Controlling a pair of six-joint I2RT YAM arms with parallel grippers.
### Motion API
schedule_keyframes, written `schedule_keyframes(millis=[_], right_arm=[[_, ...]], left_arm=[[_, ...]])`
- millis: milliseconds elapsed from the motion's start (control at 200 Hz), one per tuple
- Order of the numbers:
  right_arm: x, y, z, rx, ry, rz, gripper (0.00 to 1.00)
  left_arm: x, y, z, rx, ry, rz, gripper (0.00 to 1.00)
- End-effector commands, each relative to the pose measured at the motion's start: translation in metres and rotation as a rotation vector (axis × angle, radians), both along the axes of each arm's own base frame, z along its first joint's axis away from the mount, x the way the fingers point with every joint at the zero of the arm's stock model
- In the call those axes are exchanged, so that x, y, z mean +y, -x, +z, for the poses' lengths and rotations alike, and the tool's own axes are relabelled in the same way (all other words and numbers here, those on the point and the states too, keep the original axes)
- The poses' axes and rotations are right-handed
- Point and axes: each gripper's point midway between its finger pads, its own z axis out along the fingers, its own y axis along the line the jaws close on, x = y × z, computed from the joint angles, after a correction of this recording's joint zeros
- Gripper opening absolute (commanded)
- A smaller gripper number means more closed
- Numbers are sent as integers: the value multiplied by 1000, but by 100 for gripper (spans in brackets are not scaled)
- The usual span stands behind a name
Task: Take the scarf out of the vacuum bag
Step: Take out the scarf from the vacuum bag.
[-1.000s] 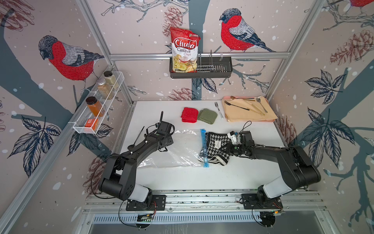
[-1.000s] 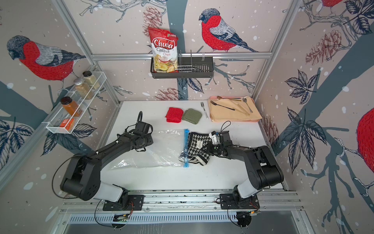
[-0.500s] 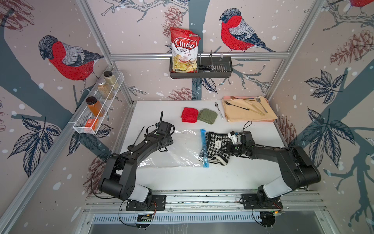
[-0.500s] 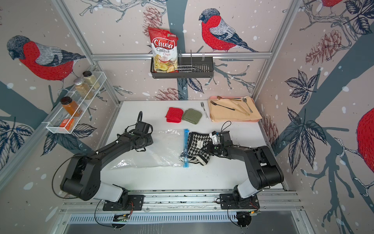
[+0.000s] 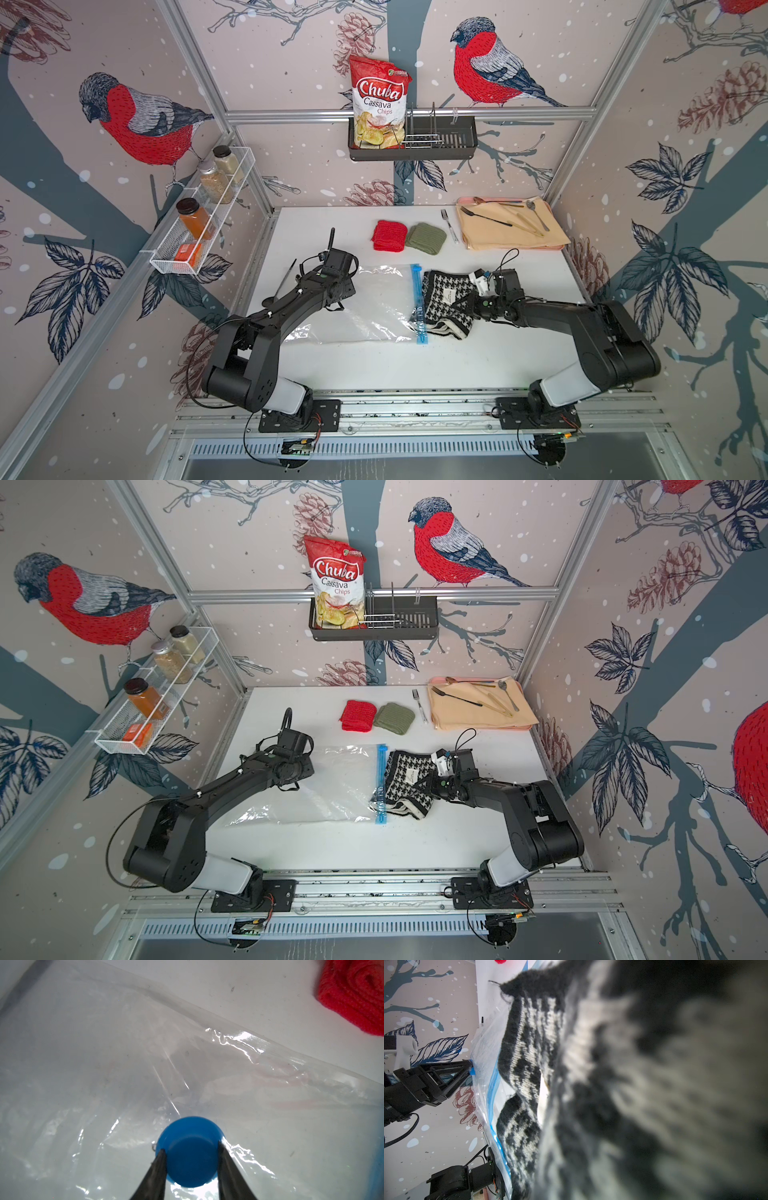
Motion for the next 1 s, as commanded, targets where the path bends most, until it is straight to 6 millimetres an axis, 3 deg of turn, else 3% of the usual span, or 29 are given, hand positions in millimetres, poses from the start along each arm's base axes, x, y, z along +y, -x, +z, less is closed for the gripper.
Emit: schedule_keyframes(millis=[0,385,795,996], right_arm=[[-3,-3,2,-17,4,-20,0],[-10,-5,0,-13,14,-44,0],[-30,-18,16,-43,23,-129,0],[-41,-23,6,-18,31,-168,0]], left_arm=[[4,-1,2,-10,-13,19,10],[2,-1,3,-13,-17,15,10],[1,0,4,-15,-24,14,10],[-1,1,4,-17,-26,12,11]])
